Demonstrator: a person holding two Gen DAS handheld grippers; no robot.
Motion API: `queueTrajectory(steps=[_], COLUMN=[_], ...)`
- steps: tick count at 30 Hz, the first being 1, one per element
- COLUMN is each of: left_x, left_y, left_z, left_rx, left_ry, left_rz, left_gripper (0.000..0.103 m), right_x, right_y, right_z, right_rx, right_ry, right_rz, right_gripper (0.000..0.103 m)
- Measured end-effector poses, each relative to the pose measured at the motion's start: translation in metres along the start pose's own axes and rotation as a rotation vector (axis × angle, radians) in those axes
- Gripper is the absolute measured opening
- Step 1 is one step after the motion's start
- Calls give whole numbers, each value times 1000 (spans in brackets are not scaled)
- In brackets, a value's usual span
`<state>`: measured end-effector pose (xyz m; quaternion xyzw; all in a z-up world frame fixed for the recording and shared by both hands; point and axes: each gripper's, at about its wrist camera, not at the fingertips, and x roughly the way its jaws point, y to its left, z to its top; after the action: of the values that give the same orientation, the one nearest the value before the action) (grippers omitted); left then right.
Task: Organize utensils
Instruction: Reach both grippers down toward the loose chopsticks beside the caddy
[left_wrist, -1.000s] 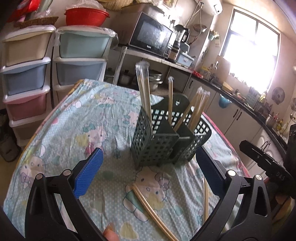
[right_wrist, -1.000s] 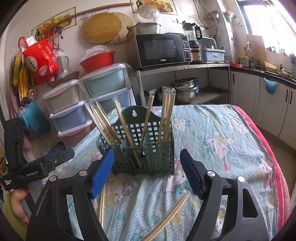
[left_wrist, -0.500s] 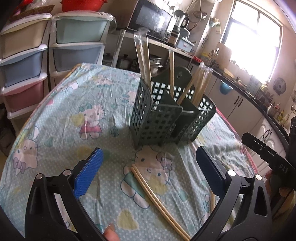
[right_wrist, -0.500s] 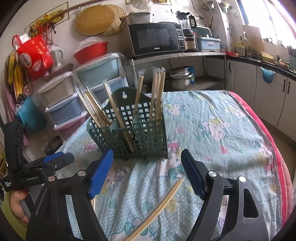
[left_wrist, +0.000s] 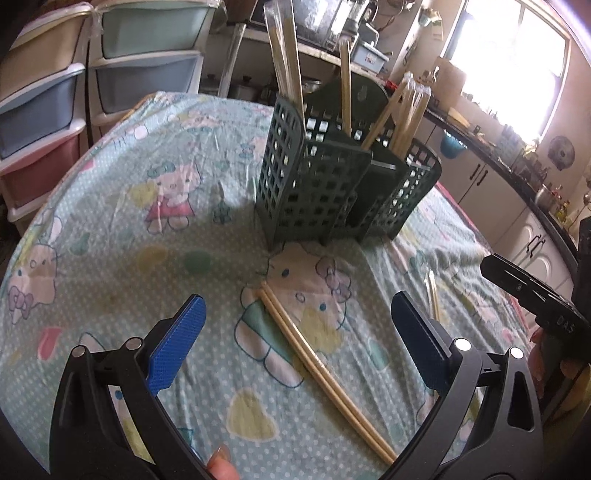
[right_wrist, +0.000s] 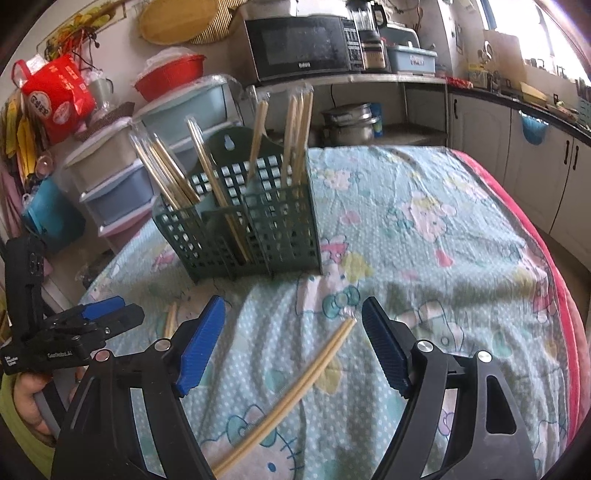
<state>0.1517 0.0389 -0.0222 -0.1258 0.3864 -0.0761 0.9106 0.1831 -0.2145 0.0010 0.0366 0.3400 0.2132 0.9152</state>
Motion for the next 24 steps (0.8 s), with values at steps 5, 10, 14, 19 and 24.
queueTrajectory(steps=[5, 10, 14, 19, 24], left_x=[11, 22, 29, 38, 47], left_y=[5, 11, 12, 10, 9], left_z=[-6, -9, -9, -7, -3], left_rx=[-16, -50, -71, -89, -96], left_ry=[60, 107, 122, 140, 156], left_rz=[-30, -63, -91, -108, -104], left_gripper=[93, 92, 88, 68, 64], right_x=[11, 19, 27, 36, 51], right_y=[-7, -11, -11, -8, -10], right_z=[-4, -7, -7, -7, -8], right_rx=[9, 9, -1, -23, -27], right_ry=[46, 72, 98, 125, 177], right_rz=[-28, -39, -42, -52, -64], right_gripper=[74, 74, 74, 72, 64])
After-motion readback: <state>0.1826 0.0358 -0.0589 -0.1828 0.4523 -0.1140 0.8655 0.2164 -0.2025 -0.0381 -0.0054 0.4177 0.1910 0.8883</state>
